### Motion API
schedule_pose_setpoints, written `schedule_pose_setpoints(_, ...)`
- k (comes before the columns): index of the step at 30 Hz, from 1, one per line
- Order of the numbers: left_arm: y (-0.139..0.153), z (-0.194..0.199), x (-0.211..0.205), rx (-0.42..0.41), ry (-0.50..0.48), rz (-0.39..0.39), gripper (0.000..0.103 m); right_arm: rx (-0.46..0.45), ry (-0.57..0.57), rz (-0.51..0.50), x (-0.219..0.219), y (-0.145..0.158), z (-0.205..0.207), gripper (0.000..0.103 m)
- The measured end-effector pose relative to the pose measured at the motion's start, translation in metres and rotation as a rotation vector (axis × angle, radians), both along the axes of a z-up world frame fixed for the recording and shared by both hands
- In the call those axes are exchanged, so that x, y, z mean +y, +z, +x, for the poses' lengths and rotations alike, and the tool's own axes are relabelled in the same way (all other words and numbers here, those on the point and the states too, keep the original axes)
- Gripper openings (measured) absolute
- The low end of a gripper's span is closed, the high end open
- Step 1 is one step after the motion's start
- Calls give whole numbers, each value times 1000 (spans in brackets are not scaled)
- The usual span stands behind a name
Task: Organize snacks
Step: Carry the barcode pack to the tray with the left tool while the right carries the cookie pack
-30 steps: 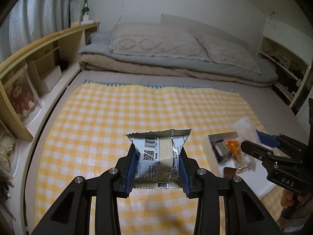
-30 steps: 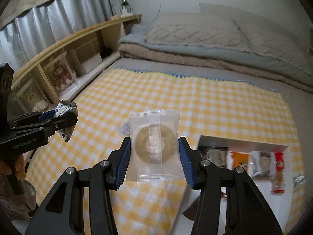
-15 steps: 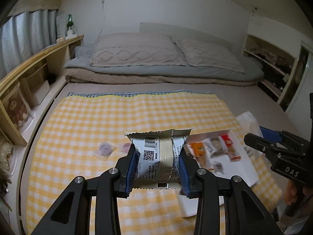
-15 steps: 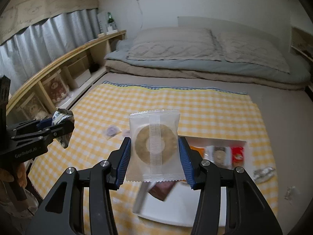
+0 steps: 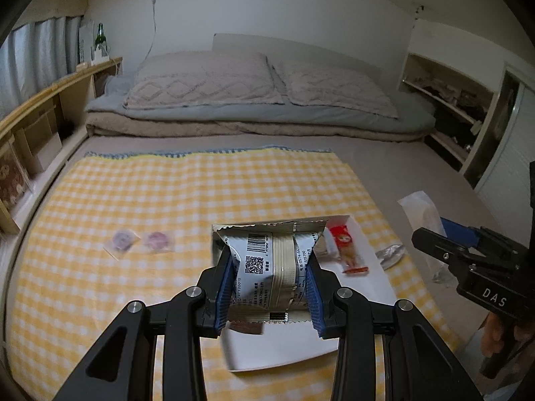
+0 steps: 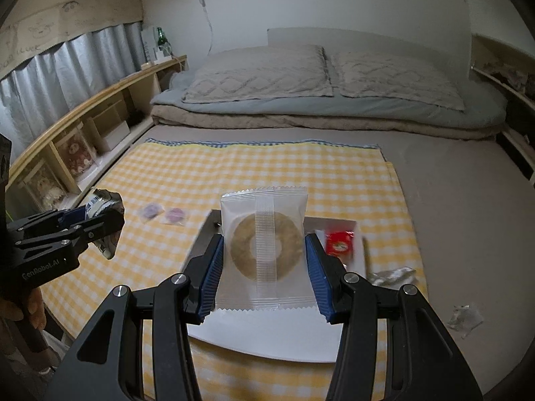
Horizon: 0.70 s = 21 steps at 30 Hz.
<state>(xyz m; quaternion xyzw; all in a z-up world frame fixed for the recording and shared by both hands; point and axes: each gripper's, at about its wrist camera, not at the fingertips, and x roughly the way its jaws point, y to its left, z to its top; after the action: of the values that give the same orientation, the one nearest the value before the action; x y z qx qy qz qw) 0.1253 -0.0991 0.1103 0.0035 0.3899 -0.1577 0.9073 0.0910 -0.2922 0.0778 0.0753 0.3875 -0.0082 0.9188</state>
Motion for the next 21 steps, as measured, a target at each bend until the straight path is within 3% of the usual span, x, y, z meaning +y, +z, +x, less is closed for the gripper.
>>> schedule_pose_setpoints(4, -20, 5, -25, 34, 0, -32, 38, 5, -15, 23, -21, -15, -9, 49)
schedule_pose_setpoints(13, -53, 25, -45, 94, -10, -16, 38, 40, -91, 76, -46, -57, -20, 49)
schedule_pose_setpoints(21, -77, 42, -50, 169, -53, -13, 38, 56, -139, 87, -52, -68, -31, 49)
